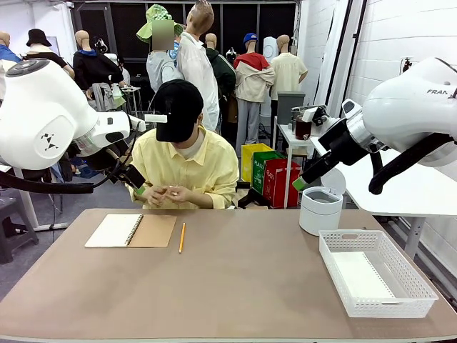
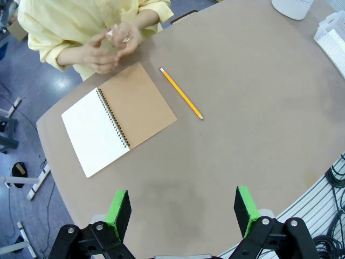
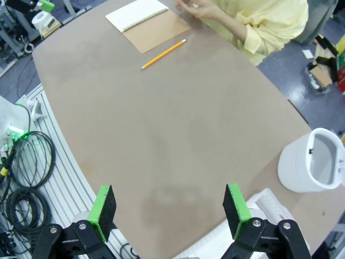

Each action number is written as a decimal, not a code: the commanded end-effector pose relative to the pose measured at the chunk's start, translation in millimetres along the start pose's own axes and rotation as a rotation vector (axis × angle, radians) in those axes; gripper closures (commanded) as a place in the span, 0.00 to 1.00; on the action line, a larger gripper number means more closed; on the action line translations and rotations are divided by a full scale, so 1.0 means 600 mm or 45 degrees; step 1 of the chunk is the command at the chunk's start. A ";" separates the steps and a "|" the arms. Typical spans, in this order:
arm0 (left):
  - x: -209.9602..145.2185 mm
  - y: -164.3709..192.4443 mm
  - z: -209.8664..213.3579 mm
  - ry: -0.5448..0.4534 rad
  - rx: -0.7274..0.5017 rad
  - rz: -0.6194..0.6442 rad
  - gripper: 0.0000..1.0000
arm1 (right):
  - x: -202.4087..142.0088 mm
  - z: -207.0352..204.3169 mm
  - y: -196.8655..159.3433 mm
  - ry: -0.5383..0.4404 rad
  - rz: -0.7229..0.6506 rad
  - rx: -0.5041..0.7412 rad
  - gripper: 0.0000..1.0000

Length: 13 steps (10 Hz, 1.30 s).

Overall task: Sort the paper based on its condition.
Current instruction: If a person hands you a paper, place it in the Organizing basket , and if it's crumpled, put it in the Trash can.

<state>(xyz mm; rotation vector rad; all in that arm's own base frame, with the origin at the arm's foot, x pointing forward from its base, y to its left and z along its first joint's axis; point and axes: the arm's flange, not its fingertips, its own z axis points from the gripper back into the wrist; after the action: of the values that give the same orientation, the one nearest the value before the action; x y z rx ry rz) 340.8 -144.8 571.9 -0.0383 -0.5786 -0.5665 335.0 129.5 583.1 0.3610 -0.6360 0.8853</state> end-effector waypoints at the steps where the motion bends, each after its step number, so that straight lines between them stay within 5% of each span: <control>1: 0.000 0.003 -0.002 -0.014 0.002 -0.011 0.00 | -0.002 0.002 0.000 0.002 -0.006 0.007 0.00; 13: 0.000 0.003 -0.002 -0.014 0.002 -0.011 0.00 | -0.002 0.002 0.000 0.002 -0.006 0.007 0.00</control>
<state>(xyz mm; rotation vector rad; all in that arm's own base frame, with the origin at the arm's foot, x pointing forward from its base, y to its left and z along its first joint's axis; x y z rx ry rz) 340.8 -144.8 571.9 -0.0383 -0.5786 -0.5665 335.0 129.5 583.1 0.3610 -0.6360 0.8853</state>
